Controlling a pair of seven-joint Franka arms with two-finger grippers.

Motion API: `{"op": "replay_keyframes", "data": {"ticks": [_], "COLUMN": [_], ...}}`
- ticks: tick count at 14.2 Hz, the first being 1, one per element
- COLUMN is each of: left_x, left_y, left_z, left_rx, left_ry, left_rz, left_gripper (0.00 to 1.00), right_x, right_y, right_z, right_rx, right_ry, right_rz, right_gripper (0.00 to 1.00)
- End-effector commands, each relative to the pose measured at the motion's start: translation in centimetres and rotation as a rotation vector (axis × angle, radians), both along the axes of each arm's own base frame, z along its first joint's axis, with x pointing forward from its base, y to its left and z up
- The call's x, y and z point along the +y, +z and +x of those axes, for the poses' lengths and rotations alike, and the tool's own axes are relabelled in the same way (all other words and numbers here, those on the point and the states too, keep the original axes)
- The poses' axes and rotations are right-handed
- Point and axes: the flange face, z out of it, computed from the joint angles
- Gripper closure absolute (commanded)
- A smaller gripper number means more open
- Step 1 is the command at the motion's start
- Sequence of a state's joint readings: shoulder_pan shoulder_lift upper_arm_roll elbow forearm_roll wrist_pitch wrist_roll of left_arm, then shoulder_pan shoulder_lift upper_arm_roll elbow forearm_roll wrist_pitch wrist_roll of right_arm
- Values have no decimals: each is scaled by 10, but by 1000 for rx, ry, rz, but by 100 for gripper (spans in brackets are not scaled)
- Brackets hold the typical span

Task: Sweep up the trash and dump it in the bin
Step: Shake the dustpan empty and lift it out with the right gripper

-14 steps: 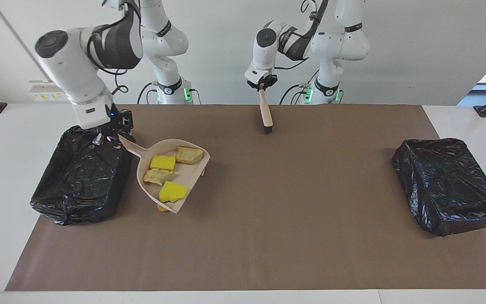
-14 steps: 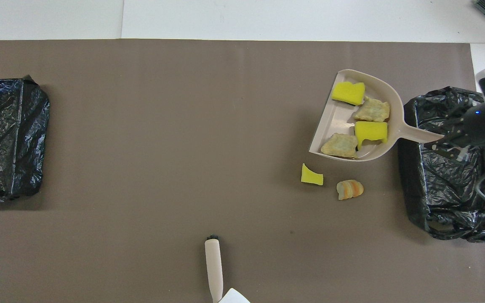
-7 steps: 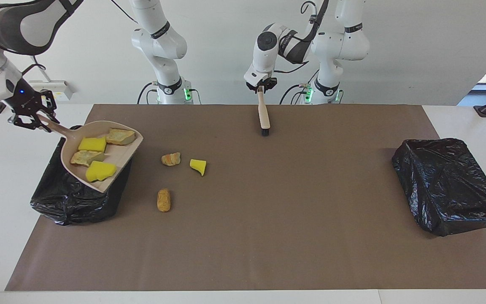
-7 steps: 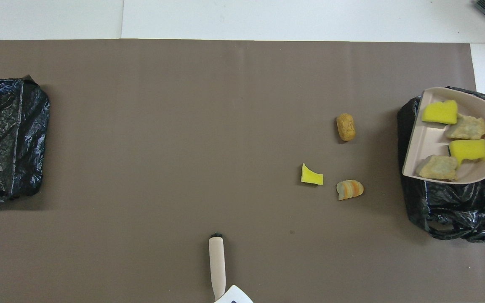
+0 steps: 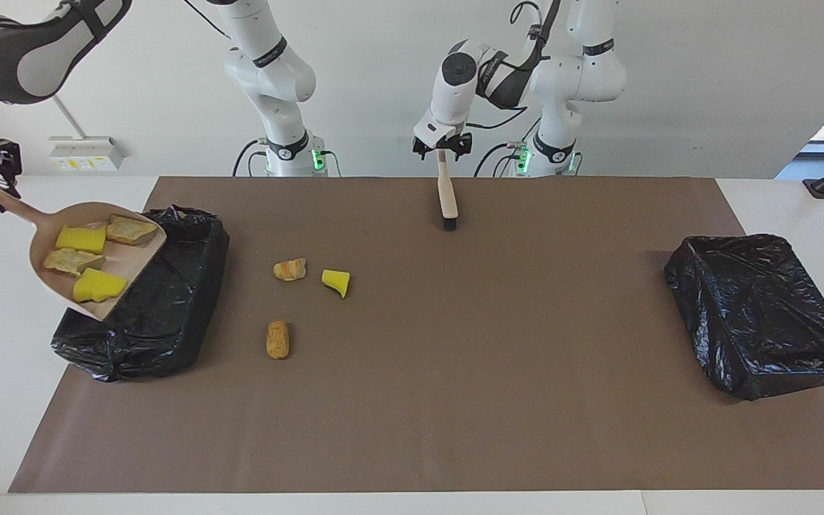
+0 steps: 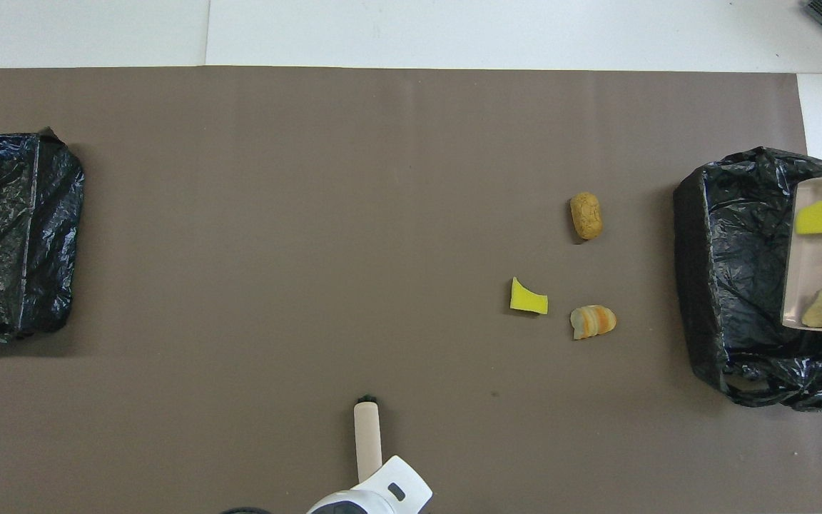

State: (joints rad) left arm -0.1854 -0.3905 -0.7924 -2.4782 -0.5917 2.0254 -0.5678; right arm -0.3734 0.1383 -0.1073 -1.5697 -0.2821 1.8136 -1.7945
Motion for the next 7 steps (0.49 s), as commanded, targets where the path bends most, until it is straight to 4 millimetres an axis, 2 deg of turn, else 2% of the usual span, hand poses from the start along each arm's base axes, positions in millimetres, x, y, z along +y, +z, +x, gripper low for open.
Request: {"op": "replay_keyframes", "data": {"ticks": [1, 3, 5, 7], "left_x": [18, 42, 71, 100], "left_y": [50, 85, 111, 131], "left_z": [60, 105, 150, 198], "left_rx": [-76, -97, -109, -147], "left_ry": [15, -19, -61, -56], "left_rz": [-30, 15, 79, 101], "left_gripper": [0, 0, 0, 0], "right_x": [43, 76, 88, 99], "right_y": [-7, -12, -25, -25], "right_z": [17, 26, 27, 31], "right_rx": [26, 39, 58, 64], "right_ry": [26, 46, 29, 44], "right_rz": [-91, -125, -157, -187], "right_gripper": [100, 100, 100, 100]}}
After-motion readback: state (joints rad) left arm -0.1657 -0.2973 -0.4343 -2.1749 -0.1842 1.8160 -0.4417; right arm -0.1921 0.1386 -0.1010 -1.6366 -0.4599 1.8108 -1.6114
